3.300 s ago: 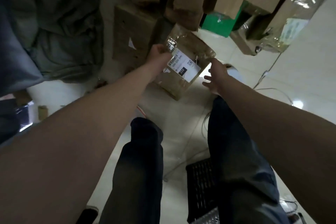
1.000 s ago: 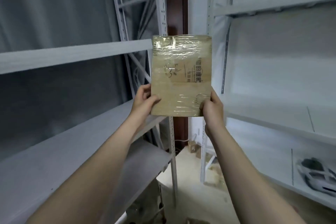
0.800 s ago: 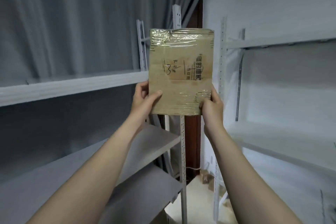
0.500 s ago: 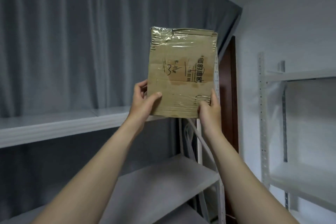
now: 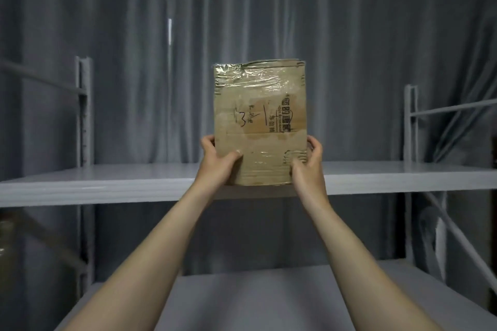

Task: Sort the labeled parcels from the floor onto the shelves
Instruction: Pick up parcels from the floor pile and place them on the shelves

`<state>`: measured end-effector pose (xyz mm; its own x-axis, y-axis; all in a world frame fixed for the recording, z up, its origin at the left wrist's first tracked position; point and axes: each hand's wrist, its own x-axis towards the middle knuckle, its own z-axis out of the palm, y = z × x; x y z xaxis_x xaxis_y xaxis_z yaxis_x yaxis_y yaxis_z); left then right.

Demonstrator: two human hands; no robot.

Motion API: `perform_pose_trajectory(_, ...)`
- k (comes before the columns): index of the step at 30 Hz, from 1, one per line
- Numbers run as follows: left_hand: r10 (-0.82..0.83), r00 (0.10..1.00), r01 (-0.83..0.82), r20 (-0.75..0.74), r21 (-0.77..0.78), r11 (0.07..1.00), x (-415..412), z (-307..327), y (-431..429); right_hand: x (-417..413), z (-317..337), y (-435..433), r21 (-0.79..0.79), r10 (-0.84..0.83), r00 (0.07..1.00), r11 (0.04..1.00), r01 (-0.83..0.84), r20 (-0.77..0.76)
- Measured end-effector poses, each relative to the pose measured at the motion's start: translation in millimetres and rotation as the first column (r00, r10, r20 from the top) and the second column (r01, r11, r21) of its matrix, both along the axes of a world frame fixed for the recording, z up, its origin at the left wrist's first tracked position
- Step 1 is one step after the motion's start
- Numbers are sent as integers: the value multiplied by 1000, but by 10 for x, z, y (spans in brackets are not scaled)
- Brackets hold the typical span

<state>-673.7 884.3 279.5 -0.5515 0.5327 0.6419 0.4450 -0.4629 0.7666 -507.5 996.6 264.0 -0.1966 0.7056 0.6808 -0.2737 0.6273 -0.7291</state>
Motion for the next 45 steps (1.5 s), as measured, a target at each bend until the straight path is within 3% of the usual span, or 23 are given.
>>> perform_pose_trajectory(10,184,983,-185,-20,-68,980,-1059,-41,-752,-1194,-140,-506,168,-4,986,985,-25,170)
perform_pose_trajectory(15,237,970,-242,-53,-110,964,-1398,-6,-828,-1460,-121,-621,320,-216,925,941,112,312)
perform_pose_trajectory(17,258,963,-266,-78,-115,957,-1514,-18,-815,-1528,-122,-722,465,-454,845,836,293,284)
perform_pose_trajectory(19,280,955,-289,-97,-105,952,-1601,-22,-776,-1590,-126,-811,642,-620,771,651,405,143)
perform_pose_trajectory(22,286,953,-296,-104,-101,950,-1702,-7,-701,-1739,-81,-892,775,-637,755,552,308,155)
perform_pose_trajectory(24,308,944,-323,-120,-128,938,-1757,22,-661,-1851,-25,-920,780,-659,705,576,247,263)
perform_pose_trajectory(29,329,937,-348,-121,-219,912,-1897,129,-588,-2086,202,-860,717,-651,667,652,246,362)
perform_pose_trajectory(35,276,958,-287,-81,-250,925,-2018,140,-620,-2433,377,-592,592,-525,578,801,86,625)
perform_pose_trajectory(41,240,970,-240,-28,-219,946,-2039,94,-689,-2633,505,-480,492,-426,514,871,9,745)
perform_pose_trajectory(43,227,974,-224,-5,-171,959,-2001,80,-705,-2643,506,-481,474,-410,526,881,15,745)
perform_pose_trajectory(45,204,978,-200,34,-96,975,-1929,77,-712,-2587,470,-481,465,-385,633,884,45,672)
